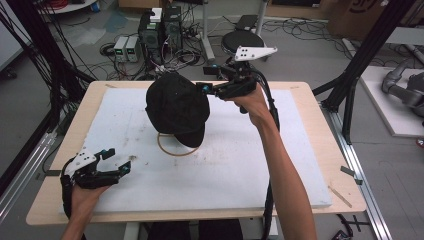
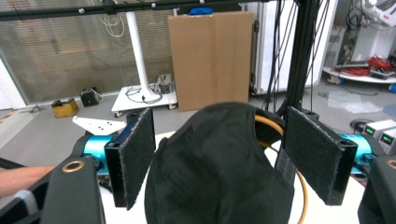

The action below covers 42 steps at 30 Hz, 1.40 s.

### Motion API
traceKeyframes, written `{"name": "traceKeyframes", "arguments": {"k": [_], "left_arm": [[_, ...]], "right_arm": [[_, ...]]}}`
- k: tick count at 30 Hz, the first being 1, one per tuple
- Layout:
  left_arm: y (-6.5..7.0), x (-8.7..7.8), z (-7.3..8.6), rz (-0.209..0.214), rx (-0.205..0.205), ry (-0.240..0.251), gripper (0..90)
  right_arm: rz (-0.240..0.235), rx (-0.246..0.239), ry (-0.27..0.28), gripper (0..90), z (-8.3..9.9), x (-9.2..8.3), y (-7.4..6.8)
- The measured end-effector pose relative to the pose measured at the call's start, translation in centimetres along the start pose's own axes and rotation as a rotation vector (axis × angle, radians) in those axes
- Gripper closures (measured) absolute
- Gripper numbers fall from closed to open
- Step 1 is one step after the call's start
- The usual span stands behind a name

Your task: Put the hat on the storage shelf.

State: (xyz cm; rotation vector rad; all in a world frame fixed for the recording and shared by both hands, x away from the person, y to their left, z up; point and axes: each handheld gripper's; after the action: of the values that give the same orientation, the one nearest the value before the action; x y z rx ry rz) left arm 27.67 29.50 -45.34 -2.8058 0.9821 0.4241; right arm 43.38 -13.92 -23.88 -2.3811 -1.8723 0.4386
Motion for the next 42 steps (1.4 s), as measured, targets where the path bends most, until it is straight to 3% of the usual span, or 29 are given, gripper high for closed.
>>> {"name": "traceKeyframes", "arguments": {"k": [5, 8, 12, 16, 19, 21, 30, 42], "left_arm": [[0.0, 0.0, 0.0, 0.002, -0.002, -0.001, 16.4], [0.0, 0.0, 0.0, 0.001, -0.002, 0.0, 16.4], [-0.1, 0.0, 0.0, 0.003, -0.005, -0.007, 16.4], [0.0, 0.0, 0.0, 0.003, -0.001, -0.005, 16.4], [0.0, 0.0, 0.0, 0.004, 0.003, -0.007, 16.4], [0.0, 0.0, 0.0, 0.004, 0.001, -0.007, 16.4], [0.0, 0.0, 0.0, 0.001, -0.001, -0.007, 16.4], [0.1, 0.0, 0.0, 0.001, 0.007, -0.001, 16.4]], "right_arm": [[0.015, -0.027, -0.021, 24.8, 0.1, -0.9, -0.9], [0.027, -0.057, 0.006, 25.1, 0.8, -1.7, -1.3], [0.054, -0.04, -0.003, 25.1, 1.8, -3.1, -1.4], [0.072, -0.054, 0.035, 25.6, 2.8, -5.0, -1.7], [0.088, -0.032, 0.01, 25.4, 3.5, -6.3, -1.7], [0.1, -0.049, 0.038, 25.5, 4.0, -7.1, -1.9], [0.15, -0.021, 0.034, 25.5, 7.3, -10.2, -2.0], [0.263, 0.023, 0.042, 25.5, 12.8, -12.7, -1.9]]}}
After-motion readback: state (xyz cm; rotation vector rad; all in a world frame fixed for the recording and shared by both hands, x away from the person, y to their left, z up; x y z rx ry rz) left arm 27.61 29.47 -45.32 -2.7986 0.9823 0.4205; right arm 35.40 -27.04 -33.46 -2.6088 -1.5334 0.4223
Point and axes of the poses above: each handheld gripper's, and its own axes: x roughly forward along the jaws, z roughly out of its underside, y roughly to its right, and after that the axes turned 9 degrees about x, right-handed
